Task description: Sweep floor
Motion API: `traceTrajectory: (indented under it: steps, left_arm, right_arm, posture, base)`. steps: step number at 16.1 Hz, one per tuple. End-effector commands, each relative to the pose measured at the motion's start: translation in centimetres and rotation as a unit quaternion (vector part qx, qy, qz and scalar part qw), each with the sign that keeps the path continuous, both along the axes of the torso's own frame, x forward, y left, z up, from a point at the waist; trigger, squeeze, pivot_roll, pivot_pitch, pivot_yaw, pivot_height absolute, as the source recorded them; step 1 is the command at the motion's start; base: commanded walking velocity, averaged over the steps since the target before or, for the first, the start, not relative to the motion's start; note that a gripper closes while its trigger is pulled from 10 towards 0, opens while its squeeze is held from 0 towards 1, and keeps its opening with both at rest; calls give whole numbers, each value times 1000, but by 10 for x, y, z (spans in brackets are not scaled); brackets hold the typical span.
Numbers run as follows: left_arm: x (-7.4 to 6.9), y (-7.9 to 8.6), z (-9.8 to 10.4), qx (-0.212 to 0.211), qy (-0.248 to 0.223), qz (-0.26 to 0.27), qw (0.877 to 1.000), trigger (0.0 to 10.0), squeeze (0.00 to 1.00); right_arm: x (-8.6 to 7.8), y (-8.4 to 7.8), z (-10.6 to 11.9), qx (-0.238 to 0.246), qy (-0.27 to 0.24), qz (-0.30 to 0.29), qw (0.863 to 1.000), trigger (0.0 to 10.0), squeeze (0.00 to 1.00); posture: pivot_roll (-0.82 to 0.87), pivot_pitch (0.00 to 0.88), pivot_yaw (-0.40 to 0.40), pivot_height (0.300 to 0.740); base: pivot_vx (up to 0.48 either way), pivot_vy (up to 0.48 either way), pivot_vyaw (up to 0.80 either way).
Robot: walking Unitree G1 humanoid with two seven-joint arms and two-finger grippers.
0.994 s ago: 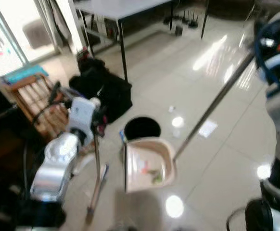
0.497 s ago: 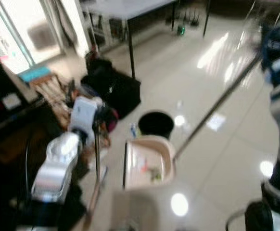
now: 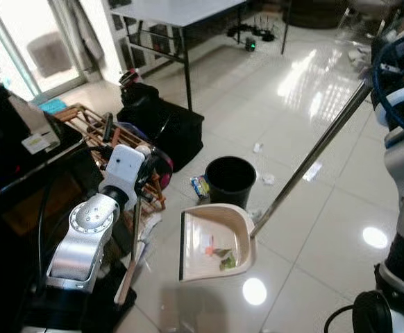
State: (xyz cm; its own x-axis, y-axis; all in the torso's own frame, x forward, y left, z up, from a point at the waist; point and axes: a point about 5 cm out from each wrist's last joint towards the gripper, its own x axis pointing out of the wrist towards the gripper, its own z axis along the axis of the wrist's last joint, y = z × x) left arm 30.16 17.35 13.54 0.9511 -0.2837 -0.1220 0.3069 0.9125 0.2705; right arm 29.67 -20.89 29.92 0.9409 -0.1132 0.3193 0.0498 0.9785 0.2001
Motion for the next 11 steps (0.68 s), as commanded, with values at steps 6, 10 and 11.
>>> traceTrajectory:
  steps: [6,10,11]
  left_arm:
    - [7,-7,17,-26,-45,-4,999,10000,0]
    - [7,-9,18,-40,-47,-6,998,10000,0]
    - [7,-8,17,-39,-47,-3,998,10000,0]
  right_arm:
    - [-4,-4,15,-16,-27,-10,999,10000,0]
    - [-2,-7,22,-13,-32,-10,999,10000,0]
    - [-2,-7,23,-15,-33,-11,999,10000,0]
  posture:
    - [-127,31,73,740]
    - [-132,33,66,740]
    - [-133,32,65,740]
  base:
    - [0,-80,0]
    - [220,0,-452]
    - [315,0,-663]
